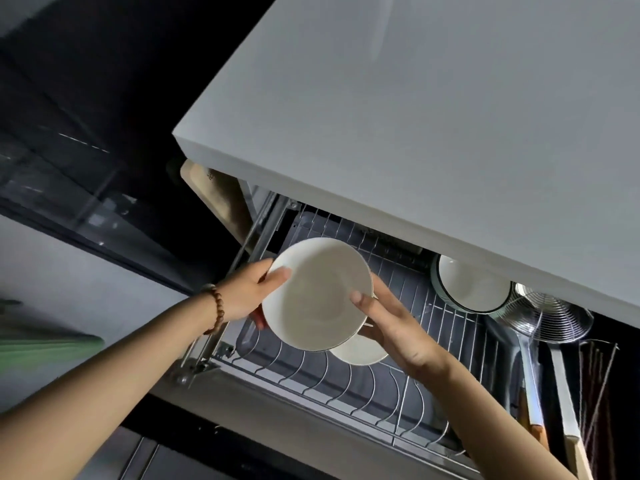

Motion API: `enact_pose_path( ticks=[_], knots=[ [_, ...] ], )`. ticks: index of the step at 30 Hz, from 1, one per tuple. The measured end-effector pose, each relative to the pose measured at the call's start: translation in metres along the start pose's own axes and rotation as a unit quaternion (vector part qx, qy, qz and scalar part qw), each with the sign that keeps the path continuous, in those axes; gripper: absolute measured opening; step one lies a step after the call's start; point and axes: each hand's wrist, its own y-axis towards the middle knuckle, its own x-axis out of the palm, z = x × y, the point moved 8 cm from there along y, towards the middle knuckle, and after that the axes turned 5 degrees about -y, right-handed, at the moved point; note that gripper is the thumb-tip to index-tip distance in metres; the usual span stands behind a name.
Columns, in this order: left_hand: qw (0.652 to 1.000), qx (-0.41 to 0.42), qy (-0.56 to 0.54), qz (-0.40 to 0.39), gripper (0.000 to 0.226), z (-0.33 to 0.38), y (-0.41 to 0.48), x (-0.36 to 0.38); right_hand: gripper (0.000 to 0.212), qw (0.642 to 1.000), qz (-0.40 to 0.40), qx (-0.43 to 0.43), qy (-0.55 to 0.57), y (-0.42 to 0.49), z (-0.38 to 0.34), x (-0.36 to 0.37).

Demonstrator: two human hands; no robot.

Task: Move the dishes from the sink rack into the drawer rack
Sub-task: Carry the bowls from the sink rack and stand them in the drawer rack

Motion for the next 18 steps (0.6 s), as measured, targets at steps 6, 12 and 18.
enact_pose_path(
  ticks=[6,12,18],
  knots=[
    [0.978,0.101,0.126,0.13,0.03,0.007,-0.041,-0.071,0.044,0.998,0.041,0.037,0.006,0.022,-0.005,0.041],
    [0.988,0.034,0.125,0.083,0.065,-0.036,-0.049,-0.072,0.057,0.991,0.079,0.062,-0.093,0.039,0.014,0.077],
    [0.995,-0.036,0.085,0.028,0.061,-0.053,-0.041,-0.062,0.093,0.946,0.106,0.13,-0.278,0.038,0.033,0.089]
  ],
)
